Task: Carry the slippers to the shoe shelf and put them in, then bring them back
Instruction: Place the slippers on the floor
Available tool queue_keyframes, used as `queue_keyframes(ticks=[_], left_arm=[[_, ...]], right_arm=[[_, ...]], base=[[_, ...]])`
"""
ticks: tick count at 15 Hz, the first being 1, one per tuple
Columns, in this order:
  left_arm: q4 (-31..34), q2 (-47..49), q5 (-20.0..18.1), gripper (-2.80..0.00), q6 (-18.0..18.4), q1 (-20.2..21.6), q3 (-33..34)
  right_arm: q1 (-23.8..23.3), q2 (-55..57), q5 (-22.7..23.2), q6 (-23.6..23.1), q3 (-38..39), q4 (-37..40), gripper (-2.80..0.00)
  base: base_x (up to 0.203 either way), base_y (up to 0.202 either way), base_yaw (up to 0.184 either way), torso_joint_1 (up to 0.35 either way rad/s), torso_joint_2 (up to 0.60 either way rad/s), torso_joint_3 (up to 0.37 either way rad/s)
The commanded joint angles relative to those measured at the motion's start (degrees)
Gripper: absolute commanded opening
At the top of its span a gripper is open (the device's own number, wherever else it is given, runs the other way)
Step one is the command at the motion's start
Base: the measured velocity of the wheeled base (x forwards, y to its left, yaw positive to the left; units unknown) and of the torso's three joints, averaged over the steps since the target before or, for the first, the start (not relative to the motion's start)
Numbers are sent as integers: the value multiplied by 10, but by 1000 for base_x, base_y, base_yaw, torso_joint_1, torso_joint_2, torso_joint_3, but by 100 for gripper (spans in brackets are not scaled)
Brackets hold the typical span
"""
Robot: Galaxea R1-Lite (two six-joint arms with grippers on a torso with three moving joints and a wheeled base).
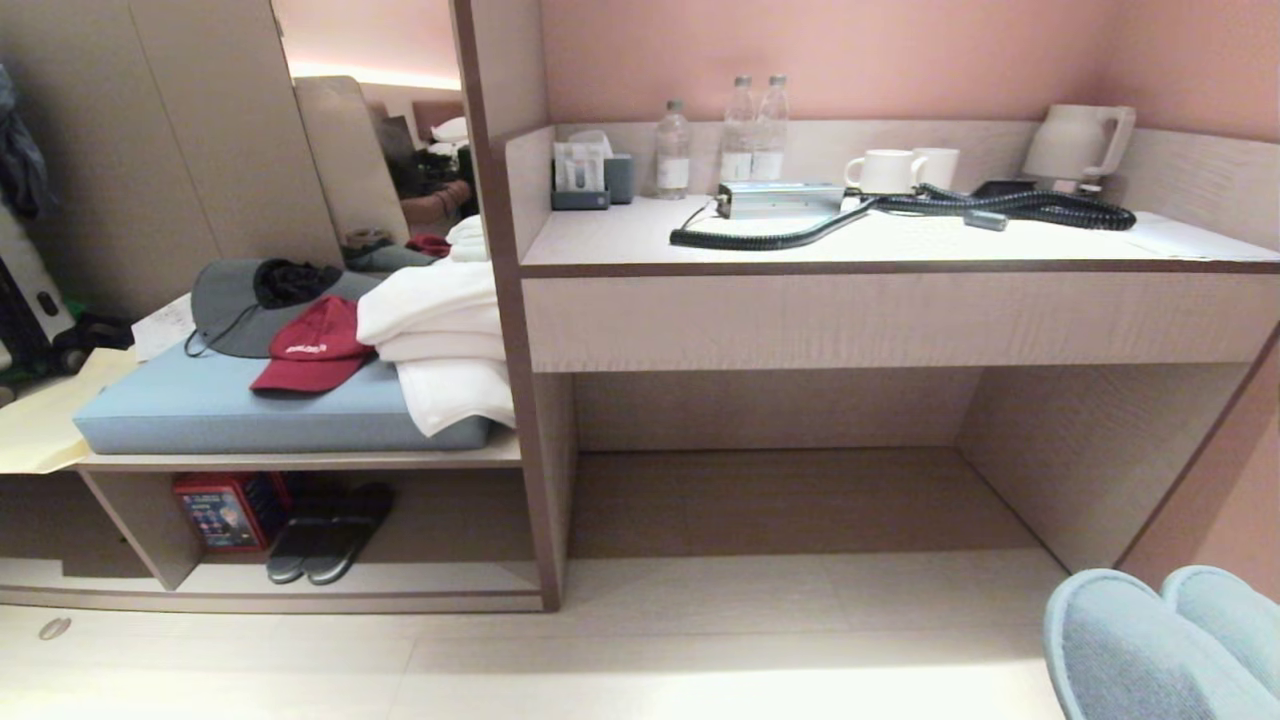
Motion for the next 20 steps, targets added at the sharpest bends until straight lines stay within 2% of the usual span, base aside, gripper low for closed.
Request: queue_keyframes(ticks=[1, 20], left_arm=[[0, 1, 0, -280, 0, 0, 0], [-1, 0, 0, -280, 1, 0, 0]], right_arm=[[0, -1, 0, 0, 0, 0, -280], [0, -1, 0, 0, 0, 0, -280]], base=[[0, 0, 0, 2, 5, -98], [0, 0, 0, 2, 3, -195]])
